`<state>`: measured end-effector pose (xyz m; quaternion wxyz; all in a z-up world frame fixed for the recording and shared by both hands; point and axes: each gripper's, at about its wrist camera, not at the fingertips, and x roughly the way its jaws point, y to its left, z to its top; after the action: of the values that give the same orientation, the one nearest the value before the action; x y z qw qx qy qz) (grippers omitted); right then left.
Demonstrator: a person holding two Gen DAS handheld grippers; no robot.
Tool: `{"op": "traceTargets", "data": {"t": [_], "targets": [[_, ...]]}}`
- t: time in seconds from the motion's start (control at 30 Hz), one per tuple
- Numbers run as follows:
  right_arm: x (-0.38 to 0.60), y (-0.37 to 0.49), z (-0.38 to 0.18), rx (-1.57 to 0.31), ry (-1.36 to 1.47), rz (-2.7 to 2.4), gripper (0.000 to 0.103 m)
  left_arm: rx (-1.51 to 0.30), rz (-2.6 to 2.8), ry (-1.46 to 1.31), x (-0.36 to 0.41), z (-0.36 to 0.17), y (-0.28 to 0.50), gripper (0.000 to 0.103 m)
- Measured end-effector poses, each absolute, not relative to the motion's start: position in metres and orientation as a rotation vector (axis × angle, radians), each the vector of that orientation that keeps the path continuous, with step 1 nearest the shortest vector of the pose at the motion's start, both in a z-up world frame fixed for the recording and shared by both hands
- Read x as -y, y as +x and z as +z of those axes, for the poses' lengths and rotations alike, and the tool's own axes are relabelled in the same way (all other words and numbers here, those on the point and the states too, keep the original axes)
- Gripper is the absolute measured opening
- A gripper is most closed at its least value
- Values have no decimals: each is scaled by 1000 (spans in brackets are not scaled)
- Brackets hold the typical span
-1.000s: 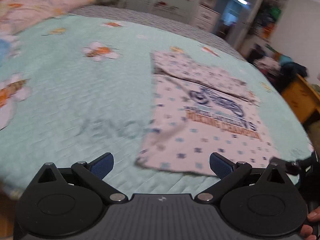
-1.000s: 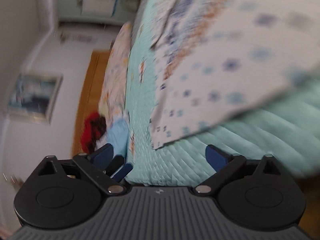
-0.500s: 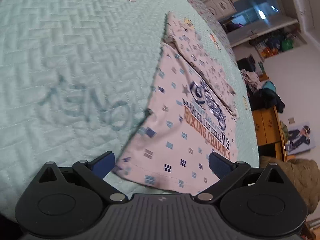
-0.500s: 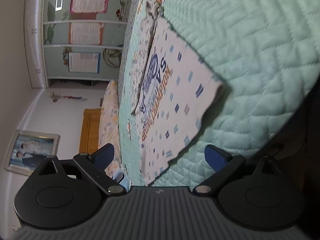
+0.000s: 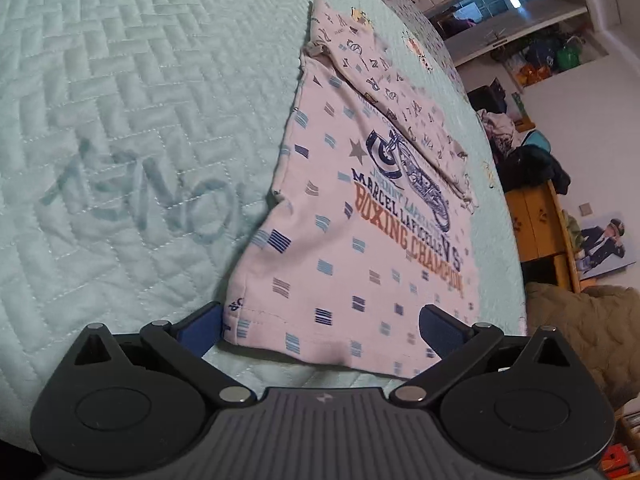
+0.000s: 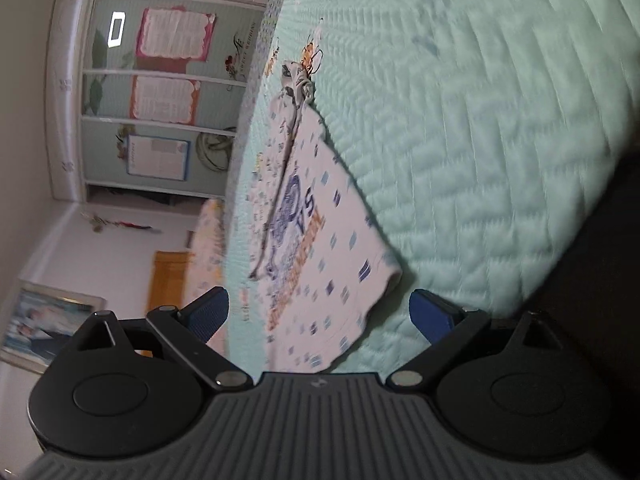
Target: Fold clothes
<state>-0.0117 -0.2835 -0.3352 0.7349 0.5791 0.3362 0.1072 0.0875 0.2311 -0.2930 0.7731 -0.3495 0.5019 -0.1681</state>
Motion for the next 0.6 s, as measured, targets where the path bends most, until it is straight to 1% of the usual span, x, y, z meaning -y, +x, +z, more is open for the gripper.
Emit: {"op": "traceTargets", "data": {"t": [0.07,0.1,0.13,0.17,0.27,0.33,0.4,0.5,0.6], "targets": [[286,-9,-332,-740,1250,223,97,-1096,-360,-818,-239,-295,87,93],[288,-7,-331,-742,1242,217,97,-1105,-356,-854,-243,-297,85,90],[292,-6,-333,-746,1243,213,97,-1114,-347,-881,-247,-297,83,85],[294,-5,-334,-750,1242,208,97,-1123,-338,-906,-251,-298,81,82],[296,-1,-334,-764,1226,190,97,-1130,-337,-941,-260,-302,73,70],[296,4,-335,-790,1203,172,97,-1133,-328,-963,-265,-307,71,65],[297,8,-338,-803,1216,162,97,-1128,-327,-1002,-269,-311,71,64],[301,7,-342,-801,1250,161,97,-1121,-324,-1039,-268,-317,74,57],[304,4,-346,-795,1288,159,97,-1127,-328,-1041,-264,-319,76,46]]}}
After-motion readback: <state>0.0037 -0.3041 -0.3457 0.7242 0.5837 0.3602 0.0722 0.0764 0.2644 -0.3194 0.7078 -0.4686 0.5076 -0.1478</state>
